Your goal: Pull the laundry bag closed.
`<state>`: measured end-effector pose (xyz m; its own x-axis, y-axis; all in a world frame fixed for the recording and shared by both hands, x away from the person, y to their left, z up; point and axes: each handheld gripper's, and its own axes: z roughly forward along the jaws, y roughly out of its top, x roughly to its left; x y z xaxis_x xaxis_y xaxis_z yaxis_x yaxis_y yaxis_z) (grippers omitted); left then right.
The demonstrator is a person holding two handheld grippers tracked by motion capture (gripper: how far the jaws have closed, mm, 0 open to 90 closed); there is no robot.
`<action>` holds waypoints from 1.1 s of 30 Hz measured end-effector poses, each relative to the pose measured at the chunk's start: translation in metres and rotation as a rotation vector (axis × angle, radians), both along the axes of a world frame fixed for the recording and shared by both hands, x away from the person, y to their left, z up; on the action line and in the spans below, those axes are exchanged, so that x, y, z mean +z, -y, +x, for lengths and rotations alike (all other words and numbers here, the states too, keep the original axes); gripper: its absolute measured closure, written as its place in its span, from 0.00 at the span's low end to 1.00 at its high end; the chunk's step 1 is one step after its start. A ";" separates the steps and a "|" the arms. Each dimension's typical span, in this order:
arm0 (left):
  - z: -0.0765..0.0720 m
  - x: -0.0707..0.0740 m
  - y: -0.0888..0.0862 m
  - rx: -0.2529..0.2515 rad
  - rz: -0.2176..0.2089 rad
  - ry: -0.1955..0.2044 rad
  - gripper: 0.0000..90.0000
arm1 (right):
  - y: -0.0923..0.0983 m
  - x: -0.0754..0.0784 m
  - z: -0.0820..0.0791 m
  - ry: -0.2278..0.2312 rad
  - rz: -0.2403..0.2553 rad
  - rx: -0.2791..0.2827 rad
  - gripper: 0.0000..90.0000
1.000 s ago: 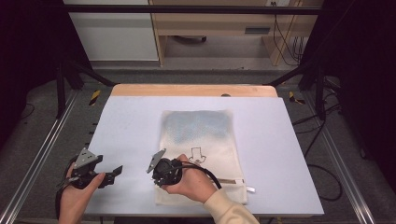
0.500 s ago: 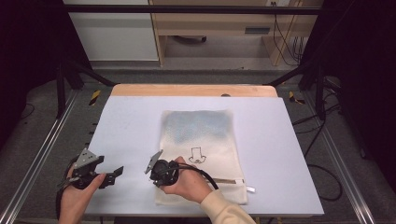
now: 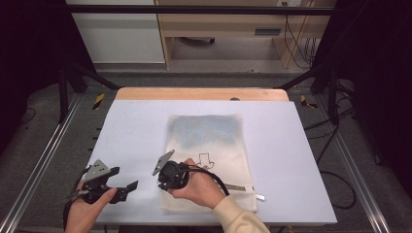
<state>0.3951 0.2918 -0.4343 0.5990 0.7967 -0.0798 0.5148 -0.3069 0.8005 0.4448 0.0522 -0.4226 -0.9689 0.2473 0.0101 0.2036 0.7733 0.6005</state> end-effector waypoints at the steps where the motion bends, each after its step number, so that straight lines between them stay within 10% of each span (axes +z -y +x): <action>1: -0.002 0.000 0.004 -0.016 0.007 -0.004 0.12 | 0.001 0.000 0.000 -0.001 0.003 -0.002 0.91; 19: -0.009 -0.015 0.056 -0.162 -0.041 -0.093 0.16 | 0.002 0.000 0.000 0.008 0.010 0.000 0.91; 33: 0.002 -0.028 0.066 -0.164 -0.079 -0.148 0.29 | 0.003 0.004 0.000 0.012 0.019 -0.006 0.91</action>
